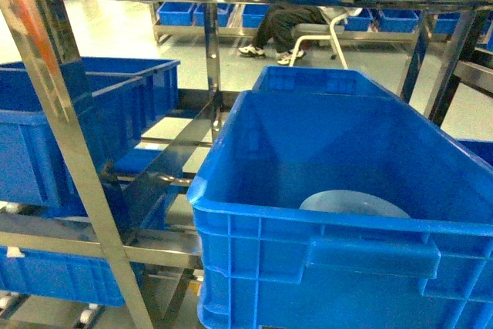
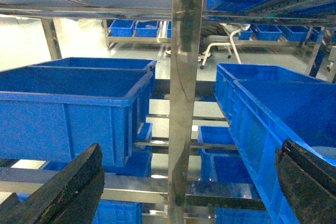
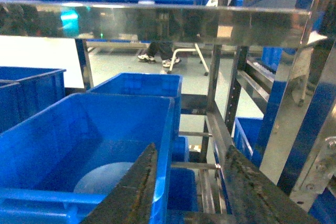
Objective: Place blue tray on left shelf second layer neatly
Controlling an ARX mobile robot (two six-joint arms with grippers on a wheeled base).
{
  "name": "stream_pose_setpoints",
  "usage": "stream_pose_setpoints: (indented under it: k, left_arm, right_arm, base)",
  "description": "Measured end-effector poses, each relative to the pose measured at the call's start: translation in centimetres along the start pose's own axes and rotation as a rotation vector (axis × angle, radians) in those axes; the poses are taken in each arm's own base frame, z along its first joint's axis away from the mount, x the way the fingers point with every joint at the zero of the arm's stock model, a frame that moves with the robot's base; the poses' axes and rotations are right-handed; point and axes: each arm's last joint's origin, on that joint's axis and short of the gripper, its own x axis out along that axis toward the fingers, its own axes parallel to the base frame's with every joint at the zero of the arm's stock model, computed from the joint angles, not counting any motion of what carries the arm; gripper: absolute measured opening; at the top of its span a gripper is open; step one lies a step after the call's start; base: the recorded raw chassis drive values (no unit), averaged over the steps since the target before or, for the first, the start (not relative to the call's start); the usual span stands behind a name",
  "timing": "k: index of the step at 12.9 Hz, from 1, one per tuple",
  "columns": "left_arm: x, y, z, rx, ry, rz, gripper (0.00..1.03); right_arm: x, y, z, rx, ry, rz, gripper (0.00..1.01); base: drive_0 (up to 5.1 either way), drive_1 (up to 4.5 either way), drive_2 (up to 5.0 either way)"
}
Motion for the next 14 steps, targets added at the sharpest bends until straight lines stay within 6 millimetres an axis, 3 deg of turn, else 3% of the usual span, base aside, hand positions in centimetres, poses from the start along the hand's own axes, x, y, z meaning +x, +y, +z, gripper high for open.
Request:
stream_pose_setpoints:
  k: [2, 3, 10, 14]
  left_arm:
    - [0.0, 0.0, 0.0, 0.0, 0.0, 0.001, 0.98]
    - [0.0, 0.0, 0.0, 0.0, 0.0, 0.0, 0.98]
    - [0.0, 0.0, 0.0, 0.0, 0.0, 0.0, 0.98]
    - [0.0, 0.0, 0.0, 0.0, 0.0, 0.0, 0.98]
  right_arm:
    - [-0.8, 1.1, -2.1, 0.003, 0.055, -0.004, 0.15]
    - [-1.1, 1.4, -2.0, 0.0, 0.008, 0.021, 0.01]
    - [-1.1, 1.2, -3.7, -0.002, 0.02, -0.006, 0.02]
    - [-1.1, 1.2, -3.7, -0.002, 0.017, -0.006, 0.53]
  base:
    - [0.0, 0.0, 0.0]
    - [0.0, 0.0, 0.0]
    - [0.0, 0.0, 0.0]
    - [0.0, 0.0, 0.0]
